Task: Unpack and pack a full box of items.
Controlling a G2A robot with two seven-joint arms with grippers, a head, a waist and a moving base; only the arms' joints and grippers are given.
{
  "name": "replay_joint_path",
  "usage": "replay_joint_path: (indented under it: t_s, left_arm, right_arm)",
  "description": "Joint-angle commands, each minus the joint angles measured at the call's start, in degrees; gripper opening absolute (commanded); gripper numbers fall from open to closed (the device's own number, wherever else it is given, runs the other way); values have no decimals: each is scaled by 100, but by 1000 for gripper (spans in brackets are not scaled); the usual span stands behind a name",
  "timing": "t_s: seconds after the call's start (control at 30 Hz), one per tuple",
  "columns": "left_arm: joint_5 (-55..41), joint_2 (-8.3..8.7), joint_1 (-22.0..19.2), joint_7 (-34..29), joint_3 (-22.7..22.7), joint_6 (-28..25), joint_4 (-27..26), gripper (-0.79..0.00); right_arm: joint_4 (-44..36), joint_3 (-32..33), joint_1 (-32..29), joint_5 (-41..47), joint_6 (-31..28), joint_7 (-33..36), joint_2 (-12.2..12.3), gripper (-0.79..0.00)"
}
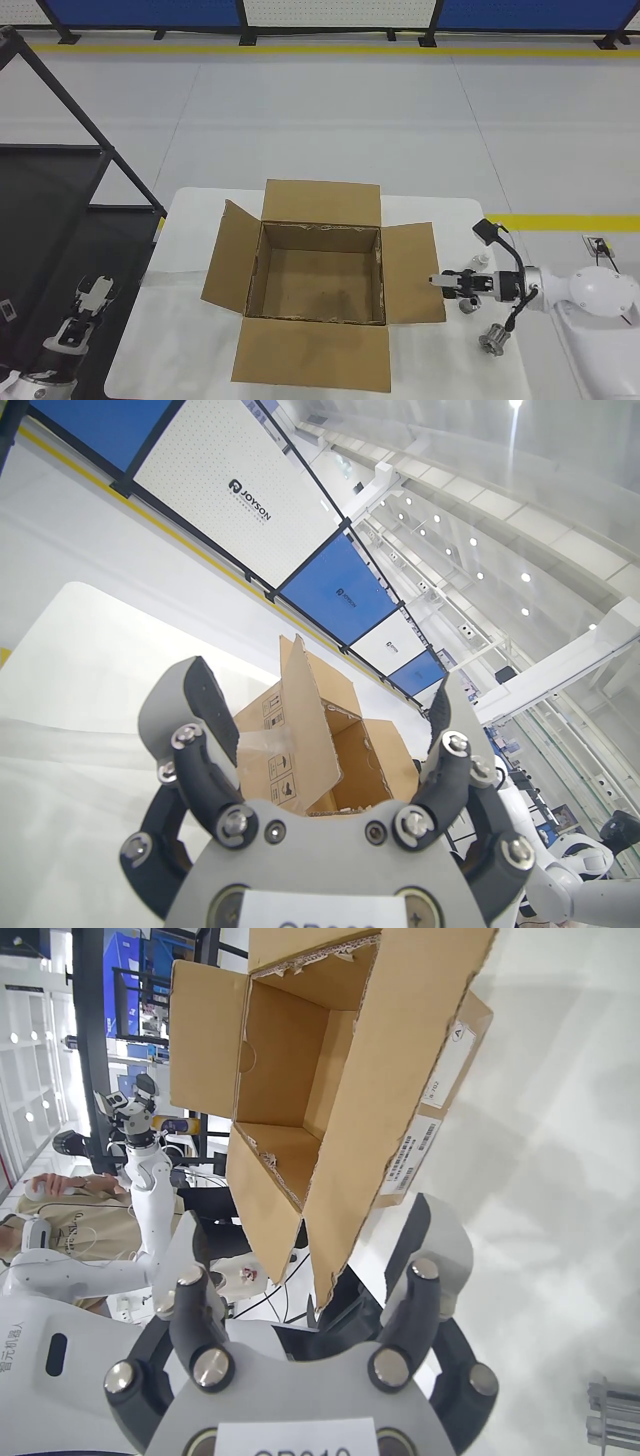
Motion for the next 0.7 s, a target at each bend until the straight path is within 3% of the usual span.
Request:
replay_joint_path:
  t_s: [0.0,0.3,0.5,0.67]
  left_arm:
    - [5,0,4,25,5,5,2,0]
    - [-42,0,8,134,-18,6,-25,0]
    - [-81,4,3,163,-62,-4,-15,0]
    - [-94,7,-9,173,-64,2,4,0]
  right_arm:
    - [84,-101,100,-74,122,-62,2,-483]
    - [241,-395,322,-274,566,-263,28,-631]
    - [248,-585,355,-316,777,-510,27,-785]
    - [269,-726,369,-297,846,-700,22,-785]
